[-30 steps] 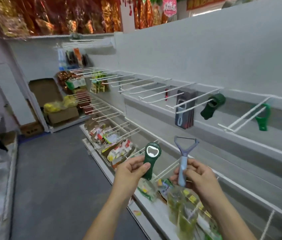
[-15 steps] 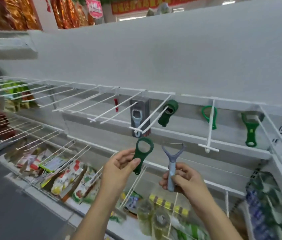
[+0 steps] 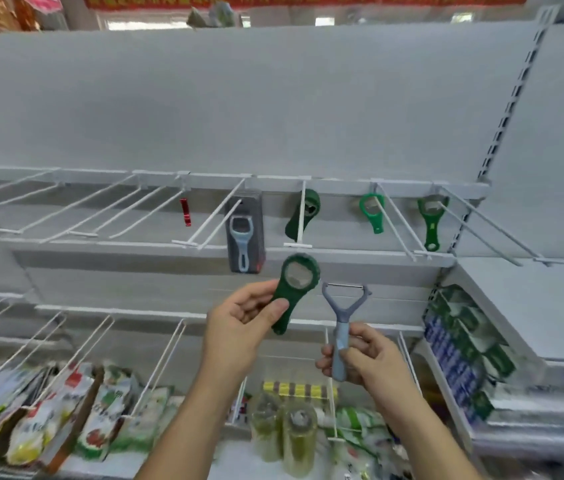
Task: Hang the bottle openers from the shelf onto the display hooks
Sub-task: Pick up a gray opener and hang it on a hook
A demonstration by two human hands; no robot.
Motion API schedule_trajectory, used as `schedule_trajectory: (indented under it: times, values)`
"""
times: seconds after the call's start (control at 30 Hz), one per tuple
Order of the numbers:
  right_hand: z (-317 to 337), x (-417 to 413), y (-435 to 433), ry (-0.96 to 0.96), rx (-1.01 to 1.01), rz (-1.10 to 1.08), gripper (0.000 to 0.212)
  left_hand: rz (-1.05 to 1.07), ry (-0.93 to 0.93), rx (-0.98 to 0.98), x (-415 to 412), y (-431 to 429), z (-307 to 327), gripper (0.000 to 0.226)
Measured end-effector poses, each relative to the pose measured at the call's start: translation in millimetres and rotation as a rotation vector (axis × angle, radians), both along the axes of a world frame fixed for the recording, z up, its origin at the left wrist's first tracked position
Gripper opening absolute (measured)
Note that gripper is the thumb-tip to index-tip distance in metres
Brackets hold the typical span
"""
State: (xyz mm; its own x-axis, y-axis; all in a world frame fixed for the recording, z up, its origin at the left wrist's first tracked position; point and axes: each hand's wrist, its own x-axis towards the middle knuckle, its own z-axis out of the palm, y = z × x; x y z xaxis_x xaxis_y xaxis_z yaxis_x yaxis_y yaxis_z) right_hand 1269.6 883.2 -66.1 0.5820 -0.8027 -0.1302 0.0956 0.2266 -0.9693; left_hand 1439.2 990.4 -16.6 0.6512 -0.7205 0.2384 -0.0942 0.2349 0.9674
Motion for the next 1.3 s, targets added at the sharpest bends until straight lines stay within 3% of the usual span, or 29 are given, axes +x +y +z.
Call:
schedule_trajectory:
  times: [0.23, 0.57, 0.77, 1.0, 1.23, 1.3]
  values:
    - [4, -22, 14, -0.002, 0.025, -0.054, 0.023, -0.027, -0.008, -0.043, -1, -15, 14, 0.028]
    - [10, -46, -9, -0.002, 0.012, -0.010, 0.023, 0.135, -0.048, -0.012, 13, -74, 5, 0.020]
    - [6, -57, -31, -0.005, 0.062, -0.007, 0.026, 0.208, -0.064, -0.017, 31, -132, -2, 0.031]
    - [8, -64, -52, -0.016, 0.065, 0.005, 0.027, 0.253, -0.035, 0.008, 47, -177, -5, 0.013]
    - [8, -46, -59, -0.062, 0.081, 0.027, 0.026, 0.175, -0.080, 0.047, 44, -159, -4, 0.031]
    - [6, -33, -57, -0.071, 0.089, 0.036, 0.027, 0.191, -0.078, 0.059, 39, -142, -5, 0.026]
